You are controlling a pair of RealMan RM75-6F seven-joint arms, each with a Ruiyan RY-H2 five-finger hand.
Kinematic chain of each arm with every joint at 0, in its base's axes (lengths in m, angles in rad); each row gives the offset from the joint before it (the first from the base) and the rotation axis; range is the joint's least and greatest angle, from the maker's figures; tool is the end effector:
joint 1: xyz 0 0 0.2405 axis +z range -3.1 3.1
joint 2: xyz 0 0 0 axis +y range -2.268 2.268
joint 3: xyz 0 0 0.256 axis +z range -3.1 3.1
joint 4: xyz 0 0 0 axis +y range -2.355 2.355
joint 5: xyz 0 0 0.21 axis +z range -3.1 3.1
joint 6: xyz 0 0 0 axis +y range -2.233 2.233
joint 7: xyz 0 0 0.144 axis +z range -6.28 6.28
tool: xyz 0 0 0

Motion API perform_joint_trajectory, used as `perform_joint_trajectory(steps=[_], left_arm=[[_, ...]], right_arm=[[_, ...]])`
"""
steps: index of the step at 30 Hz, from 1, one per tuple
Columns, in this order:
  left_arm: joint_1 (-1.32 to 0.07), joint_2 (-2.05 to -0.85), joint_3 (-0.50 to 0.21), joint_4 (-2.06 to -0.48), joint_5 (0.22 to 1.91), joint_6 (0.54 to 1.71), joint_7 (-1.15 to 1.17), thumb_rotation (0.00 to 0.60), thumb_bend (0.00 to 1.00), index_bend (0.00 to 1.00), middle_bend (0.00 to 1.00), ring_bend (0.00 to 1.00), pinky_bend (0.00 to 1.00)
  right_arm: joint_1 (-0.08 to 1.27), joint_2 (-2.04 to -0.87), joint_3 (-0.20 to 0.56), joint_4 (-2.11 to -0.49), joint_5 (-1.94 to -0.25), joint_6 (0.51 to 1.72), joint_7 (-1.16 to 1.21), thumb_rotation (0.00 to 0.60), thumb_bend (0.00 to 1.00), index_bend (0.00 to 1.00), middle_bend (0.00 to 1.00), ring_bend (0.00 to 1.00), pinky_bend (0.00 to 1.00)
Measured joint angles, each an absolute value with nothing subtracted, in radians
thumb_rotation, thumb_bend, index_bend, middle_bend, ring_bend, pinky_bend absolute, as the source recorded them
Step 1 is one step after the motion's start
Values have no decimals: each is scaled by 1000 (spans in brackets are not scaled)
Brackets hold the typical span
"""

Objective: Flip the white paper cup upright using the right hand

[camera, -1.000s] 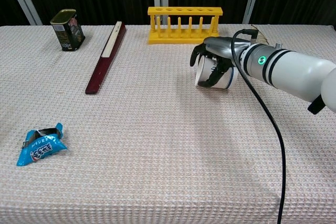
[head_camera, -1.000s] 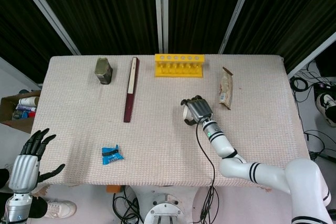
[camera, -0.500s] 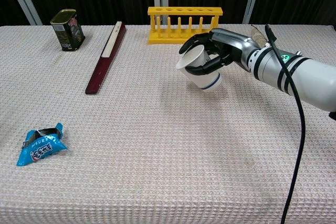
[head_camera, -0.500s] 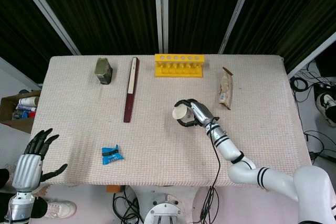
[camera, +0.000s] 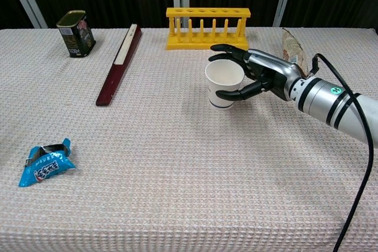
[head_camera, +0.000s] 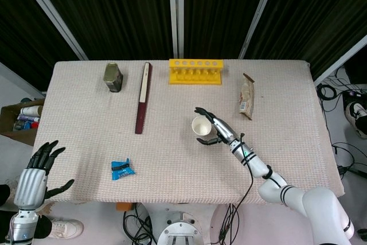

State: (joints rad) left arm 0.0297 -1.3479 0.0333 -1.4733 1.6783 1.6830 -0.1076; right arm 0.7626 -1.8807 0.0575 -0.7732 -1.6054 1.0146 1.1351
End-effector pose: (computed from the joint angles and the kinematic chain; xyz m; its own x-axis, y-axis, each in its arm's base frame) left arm -0.3011 0.1268 0.1037 0.2010 -0.0600 0.9778 0.9745 -0.0893 -0.2058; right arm -0.1798 -0.3566 -0.0852 -0.3155 -0.5812 0.7501 -0.8460 -0.1858 -0.4998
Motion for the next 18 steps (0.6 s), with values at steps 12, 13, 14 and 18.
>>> perform_joint_trajectory(steps=[12, 13, 14, 18], left_arm=[[25, -1336, 19, -1477, 1671, 1683, -60, 600, 77, 192, 88, 58, 164], [25, -1336, 17, -1476, 1668, 1683, -48, 600, 77, 192, 88, 58, 164], [25, -1336, 12, -1476, 1663, 1683, -30, 600, 77, 192, 88, 58, 164], [25, -1336, -4, -1474, 1645, 1684, 4, 600, 77, 192, 87, 58, 164]], right_arm=[[641, -1680, 29, -971, -1614, 1211, 786, 600, 183, 0, 33, 0, 0], [623, -1647, 28, -1014, -1603, 1221, 703, 600, 184, 0, 40, 0, 0], [608, -1621, 28, -1049, -1593, 1228, 636, 600, 185, 0, 43, 0, 0], [530, -1485, 20, -1251, -1535, 1264, 332, 600, 186, 0, 44, 0, 0]])
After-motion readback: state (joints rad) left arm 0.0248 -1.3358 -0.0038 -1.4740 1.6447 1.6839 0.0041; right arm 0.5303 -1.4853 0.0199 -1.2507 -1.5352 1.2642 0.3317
